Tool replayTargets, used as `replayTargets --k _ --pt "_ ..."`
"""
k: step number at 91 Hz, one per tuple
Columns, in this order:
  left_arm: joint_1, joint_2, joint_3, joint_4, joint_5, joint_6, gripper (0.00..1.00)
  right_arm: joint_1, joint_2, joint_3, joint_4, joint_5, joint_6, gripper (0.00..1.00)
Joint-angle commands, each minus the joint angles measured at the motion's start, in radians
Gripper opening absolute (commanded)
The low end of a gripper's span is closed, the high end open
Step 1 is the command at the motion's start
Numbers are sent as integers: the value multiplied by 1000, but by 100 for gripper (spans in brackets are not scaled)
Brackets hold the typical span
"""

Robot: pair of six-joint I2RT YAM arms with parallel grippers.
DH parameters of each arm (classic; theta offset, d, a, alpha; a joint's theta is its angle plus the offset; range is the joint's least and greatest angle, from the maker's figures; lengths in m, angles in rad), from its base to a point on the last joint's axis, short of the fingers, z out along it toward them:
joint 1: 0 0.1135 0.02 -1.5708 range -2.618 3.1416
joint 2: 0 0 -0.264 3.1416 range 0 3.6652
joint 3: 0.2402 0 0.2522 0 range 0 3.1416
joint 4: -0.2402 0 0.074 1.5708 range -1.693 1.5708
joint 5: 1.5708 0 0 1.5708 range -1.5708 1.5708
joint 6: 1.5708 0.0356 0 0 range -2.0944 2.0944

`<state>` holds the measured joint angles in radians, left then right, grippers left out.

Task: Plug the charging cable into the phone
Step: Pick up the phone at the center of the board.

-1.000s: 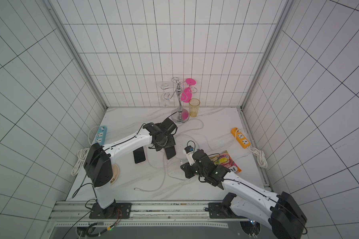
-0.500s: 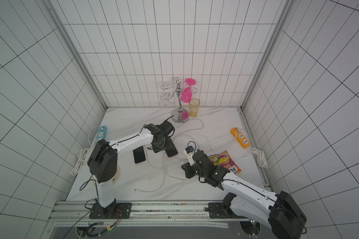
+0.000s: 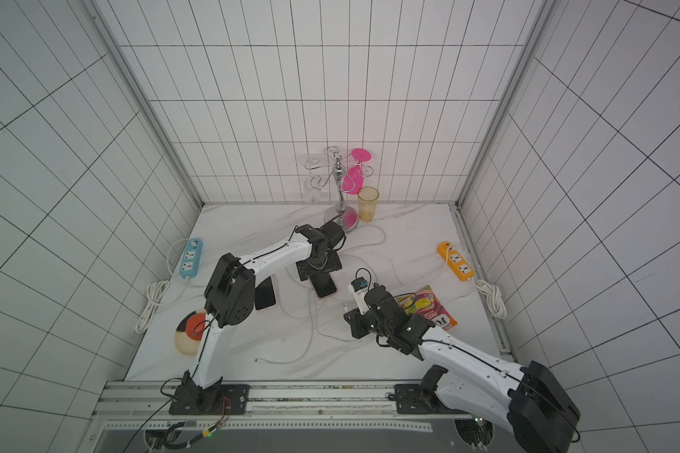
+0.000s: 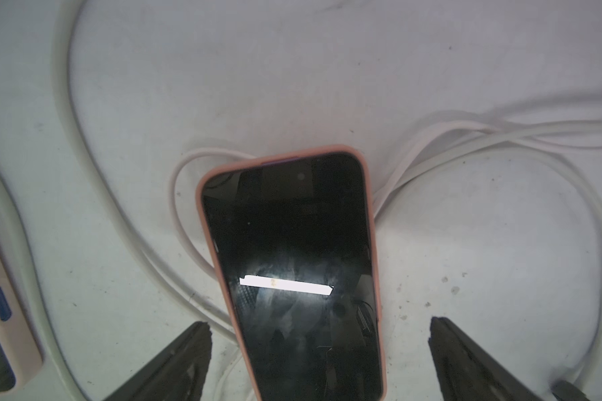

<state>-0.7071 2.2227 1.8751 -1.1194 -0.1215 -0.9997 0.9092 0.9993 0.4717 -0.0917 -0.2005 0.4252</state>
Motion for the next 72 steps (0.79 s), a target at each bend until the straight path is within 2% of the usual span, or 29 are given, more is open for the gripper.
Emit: replayTargets --k 1,49,72 --pt "8 17 15 -20 4 -36 98 -8 5 -2 1 7 -2 0" --pt "19 70 -34 31 36 -69 97 -13 2 -10 2 3 -2 0" --pt "26 63 -55 58 50 -70 89 -15 -12 -23 -3 6 0 0"
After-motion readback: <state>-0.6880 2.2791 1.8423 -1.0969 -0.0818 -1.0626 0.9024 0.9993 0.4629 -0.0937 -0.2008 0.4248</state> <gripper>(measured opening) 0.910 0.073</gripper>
